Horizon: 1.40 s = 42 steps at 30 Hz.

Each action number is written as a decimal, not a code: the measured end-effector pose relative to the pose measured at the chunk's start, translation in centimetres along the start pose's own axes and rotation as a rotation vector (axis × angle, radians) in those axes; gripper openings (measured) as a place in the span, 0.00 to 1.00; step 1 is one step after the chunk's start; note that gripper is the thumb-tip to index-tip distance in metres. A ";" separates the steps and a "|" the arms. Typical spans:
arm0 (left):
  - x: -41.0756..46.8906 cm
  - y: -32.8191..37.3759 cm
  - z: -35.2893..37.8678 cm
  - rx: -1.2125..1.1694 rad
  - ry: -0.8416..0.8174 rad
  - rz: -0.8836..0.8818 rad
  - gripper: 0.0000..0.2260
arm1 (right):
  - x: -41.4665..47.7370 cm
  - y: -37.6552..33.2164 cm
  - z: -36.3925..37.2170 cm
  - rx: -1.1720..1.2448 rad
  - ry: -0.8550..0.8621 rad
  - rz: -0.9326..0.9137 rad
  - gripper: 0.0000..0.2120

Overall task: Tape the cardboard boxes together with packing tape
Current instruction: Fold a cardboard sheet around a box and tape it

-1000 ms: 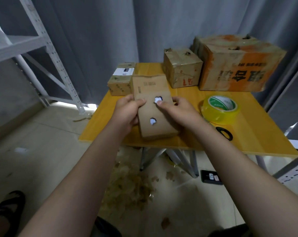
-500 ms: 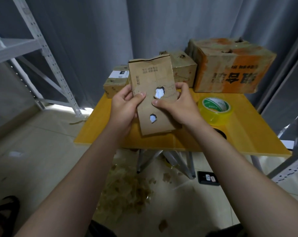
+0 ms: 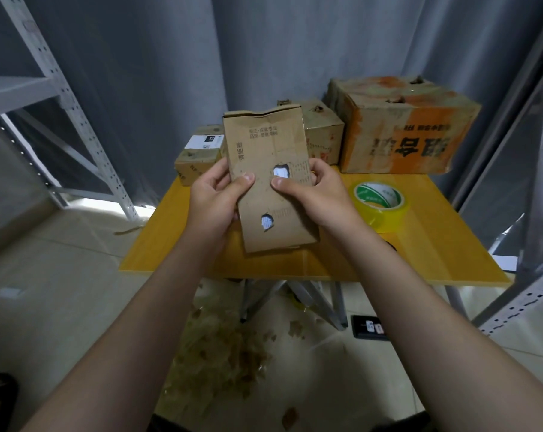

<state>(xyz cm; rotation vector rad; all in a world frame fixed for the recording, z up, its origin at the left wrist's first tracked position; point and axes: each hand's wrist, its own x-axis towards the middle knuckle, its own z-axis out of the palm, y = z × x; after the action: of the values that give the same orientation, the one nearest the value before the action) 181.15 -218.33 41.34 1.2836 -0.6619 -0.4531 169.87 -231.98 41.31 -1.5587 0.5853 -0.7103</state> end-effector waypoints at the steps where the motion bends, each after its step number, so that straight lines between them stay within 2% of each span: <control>1: 0.0 0.0 0.1 0.001 -0.005 0.005 0.19 | 0.0 0.0 0.0 0.001 0.003 0.003 0.22; 7: -0.1 0.2 0.3 0.023 -0.018 0.034 0.19 | -0.2 -0.3 -0.4 0.008 -0.005 0.006 0.18; 12: -0.1 0.3 0.2 0.031 -0.019 0.018 0.19 | -0.4 -0.6 -0.2 -0.011 -0.005 -0.002 0.20; 17: -0.1 0.4 -0.3 0.168 -0.095 0.005 0.22 | -0.2 -0.8 -0.5 -0.021 0.003 -0.002 0.20; 20: 0.0 0.4 -0.5 0.169 -0.037 -0.024 0.22 | -0.1 -1.1 -0.8 -0.091 -0.036 0.029 0.23; 25: 0.5 0.4 -1.2 0.062 0.156 -0.109 0.17 | 0.0 -1.1 -1.6 -0.243 -0.205 0.041 0.35; 28: 0.5 0.4 -1.2 0.032 0.198 -0.120 0.16 | -0.3 -0.5 -1.2 -0.330 -0.238 0.022 0.39; 42: 0.1 0.3 -0.5 0.036 0.199 -0.096 0.15 | -0.2 0.2 -0.2 -0.260 -0.139 0.027 0.38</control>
<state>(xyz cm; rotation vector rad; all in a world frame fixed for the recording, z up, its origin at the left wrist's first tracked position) 181.55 -217.94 41.53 1.3789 -0.4446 -0.3872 169.66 -232.00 41.10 -1.8215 0.6115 -0.5145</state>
